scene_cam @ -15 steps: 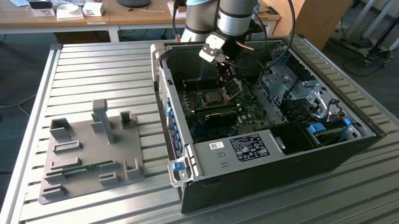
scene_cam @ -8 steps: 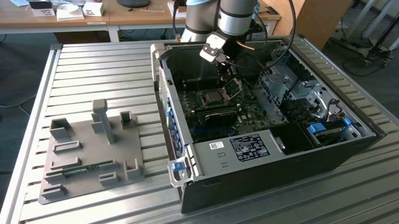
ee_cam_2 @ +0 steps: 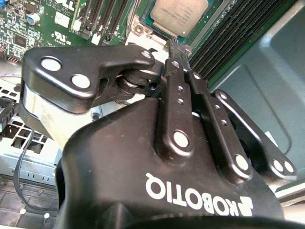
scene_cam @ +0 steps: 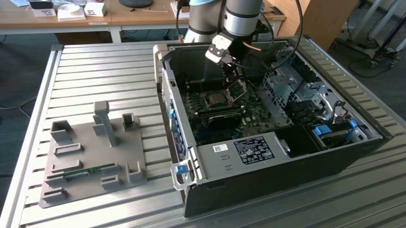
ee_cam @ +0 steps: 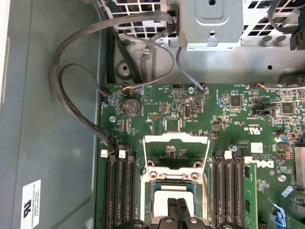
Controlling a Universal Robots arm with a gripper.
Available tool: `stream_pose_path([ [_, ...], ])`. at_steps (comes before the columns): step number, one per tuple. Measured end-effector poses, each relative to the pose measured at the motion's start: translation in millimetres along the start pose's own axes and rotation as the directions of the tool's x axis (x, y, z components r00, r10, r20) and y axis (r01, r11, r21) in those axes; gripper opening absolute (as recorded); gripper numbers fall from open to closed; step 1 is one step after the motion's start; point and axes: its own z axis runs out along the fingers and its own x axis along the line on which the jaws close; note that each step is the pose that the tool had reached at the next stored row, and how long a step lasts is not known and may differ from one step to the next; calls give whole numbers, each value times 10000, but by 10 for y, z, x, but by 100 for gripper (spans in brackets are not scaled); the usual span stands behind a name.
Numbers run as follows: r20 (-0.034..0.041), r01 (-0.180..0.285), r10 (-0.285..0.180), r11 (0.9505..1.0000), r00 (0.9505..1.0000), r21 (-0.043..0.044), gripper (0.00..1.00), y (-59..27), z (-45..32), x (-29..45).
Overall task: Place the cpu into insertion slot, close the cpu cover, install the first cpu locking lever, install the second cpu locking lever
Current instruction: 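Close the cpu cover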
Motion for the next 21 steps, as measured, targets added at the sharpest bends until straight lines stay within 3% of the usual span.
stream_pose_path([
  [9,0,2,-2,10000,10000,0,11,37,2,0],
  [21,0,1,-1,10000,10000,0,11,244,14,-1],
])
